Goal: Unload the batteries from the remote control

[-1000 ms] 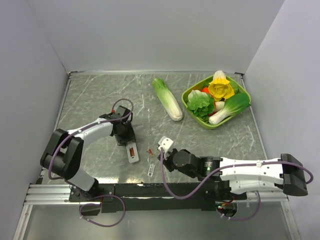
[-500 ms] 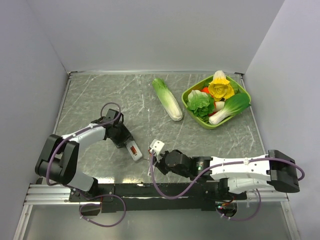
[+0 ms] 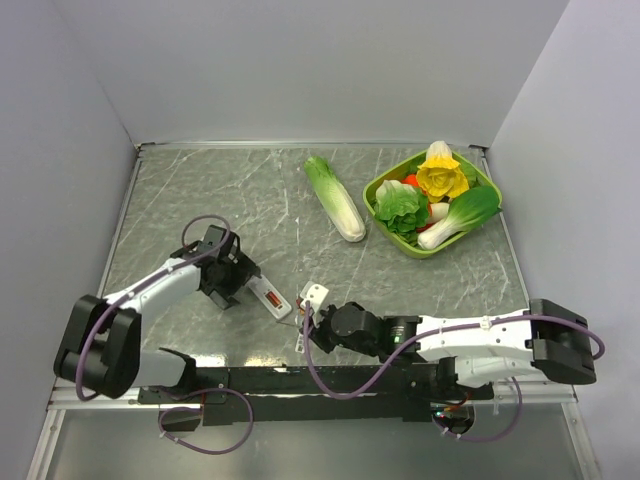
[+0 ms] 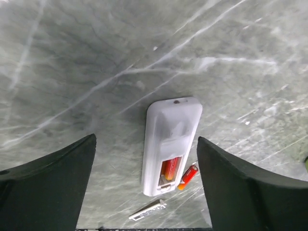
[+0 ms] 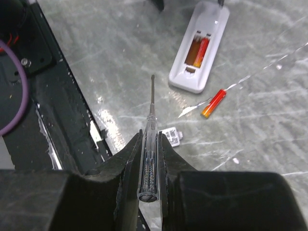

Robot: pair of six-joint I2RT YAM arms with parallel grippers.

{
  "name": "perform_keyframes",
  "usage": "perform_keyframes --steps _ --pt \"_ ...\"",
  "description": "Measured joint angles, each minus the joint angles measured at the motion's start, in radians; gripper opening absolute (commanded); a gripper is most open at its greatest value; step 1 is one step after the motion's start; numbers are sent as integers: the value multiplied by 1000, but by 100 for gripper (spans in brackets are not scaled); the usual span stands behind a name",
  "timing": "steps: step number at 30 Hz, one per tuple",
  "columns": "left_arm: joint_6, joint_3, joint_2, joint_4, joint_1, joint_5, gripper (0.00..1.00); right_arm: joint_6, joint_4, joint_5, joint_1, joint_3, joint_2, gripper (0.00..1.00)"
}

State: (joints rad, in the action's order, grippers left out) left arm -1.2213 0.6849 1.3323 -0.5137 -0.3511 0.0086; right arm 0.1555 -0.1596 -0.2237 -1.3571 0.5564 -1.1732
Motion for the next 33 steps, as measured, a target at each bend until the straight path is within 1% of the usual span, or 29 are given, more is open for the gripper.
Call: perform_keyframes --steps 2,3,5,6,10,11,12,13,15,22,27,33 --pt "14 3 -31 -13 1 -26 80 8 -6 10 0 -6 -9 0" --pt "28 14 -38 -20 3 -33 76 12 -10 14 0 -6 -16 0" --pt "69 65 -25 -39 10 -35 69 15 -23 23 0 -6 -32 0" --pt "95 110 -3 -46 11 -34 63 16 -27 27 0 -6 -45 0" --pt "182 249 101 -12 18 -20 51 23 -42 36 0 -6 -108 0" --pt "196 265 126 4 19 -10 48 26 -44 35 0 -5 -123 0" --pt "211 270 146 22 20 1 42 27 -47 34 0 -5 -137 0" --pt "221 268 168 34 20 13 40 29 -49 31 0 -5 -154 0" --pt "240 254 204 44 20 30 37 31 -58 24 0 -5 -171 0" --pt "270 210 299 68 23 70 33 35 -88 -5 40 9 -208 0" --pt "265 203 296 75 22 64 31 37 -87 -37 60 23 -222 0" --pt "245 128 216 72 -6 8 31 17 -84 -29 145 40 -236 0"
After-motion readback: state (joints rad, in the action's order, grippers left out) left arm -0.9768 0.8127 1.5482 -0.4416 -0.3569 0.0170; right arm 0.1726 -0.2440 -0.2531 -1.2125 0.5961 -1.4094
